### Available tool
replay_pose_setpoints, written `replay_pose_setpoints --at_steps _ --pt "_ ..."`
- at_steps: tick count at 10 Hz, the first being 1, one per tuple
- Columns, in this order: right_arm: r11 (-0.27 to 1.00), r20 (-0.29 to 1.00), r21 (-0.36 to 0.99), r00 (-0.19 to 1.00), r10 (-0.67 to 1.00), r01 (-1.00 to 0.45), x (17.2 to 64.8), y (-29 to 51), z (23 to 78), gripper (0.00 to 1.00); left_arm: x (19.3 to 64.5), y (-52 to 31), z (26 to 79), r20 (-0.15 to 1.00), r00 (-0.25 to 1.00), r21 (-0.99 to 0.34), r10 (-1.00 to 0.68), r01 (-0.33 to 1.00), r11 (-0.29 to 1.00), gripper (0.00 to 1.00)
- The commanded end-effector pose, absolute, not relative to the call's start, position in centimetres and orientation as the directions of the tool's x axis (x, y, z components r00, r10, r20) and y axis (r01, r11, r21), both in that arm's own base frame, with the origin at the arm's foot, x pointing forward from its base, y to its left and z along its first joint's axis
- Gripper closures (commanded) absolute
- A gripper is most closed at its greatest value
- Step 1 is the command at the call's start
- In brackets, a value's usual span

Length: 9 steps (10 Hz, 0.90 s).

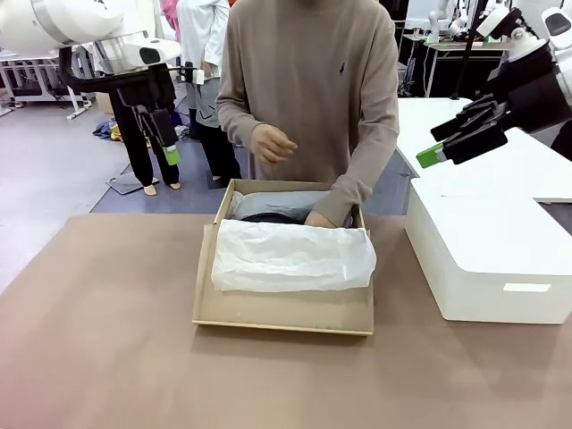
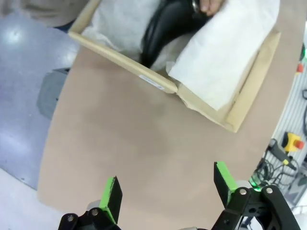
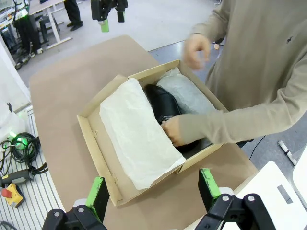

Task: Pack the shoes into the box.
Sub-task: Close the Shoes Box.

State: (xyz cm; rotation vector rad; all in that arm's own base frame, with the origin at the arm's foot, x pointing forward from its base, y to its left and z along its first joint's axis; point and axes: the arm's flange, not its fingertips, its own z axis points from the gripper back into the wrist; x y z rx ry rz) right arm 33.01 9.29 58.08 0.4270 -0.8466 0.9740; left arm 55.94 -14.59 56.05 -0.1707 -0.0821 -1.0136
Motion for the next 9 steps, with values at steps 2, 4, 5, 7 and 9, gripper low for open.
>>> replay_pose_setpoints --at_steps 2,4,5,7,9 --pt "0.503 0.797 -0.047 0.271 0.539 -0.863 33.2 9.2 58.1 0.00 56.0 -14.7 56.4 0.161 0.554 -0.091 -0.817 0.833 0.546 0.00" --pt "0.503 0.797 -0.047 0.271 0.539 -0.863 33.2 9.2 58.1 0.00 56.0 -14.7 56.4 0.161 0.554 -0.091 -0.817 0.833 0.546 0.00" --pt "0.503 0.797 -0.047 0.271 0.539 -0.863 33.2 9.2 58.1 0.00 56.0 -14.7 56.4 0.161 0.554 -0.091 -0.817 0.833 0.546 0.00" --pt "0.503 0.797 -0.047 0.271 0.539 -0.863 33.2 9.2 58.1 0.00 55.8 -14.5 56.1 0.175 0.449 -0.101 -0.876 0.894 0.438 0.00" --pt "0.503 0.797 -0.047 0.271 0.539 -0.863 33.2 9.2 58.1 0.00 55.8 -13.0 56.1 0.152 0.321 -0.031 -0.935 0.947 0.320 0.00"
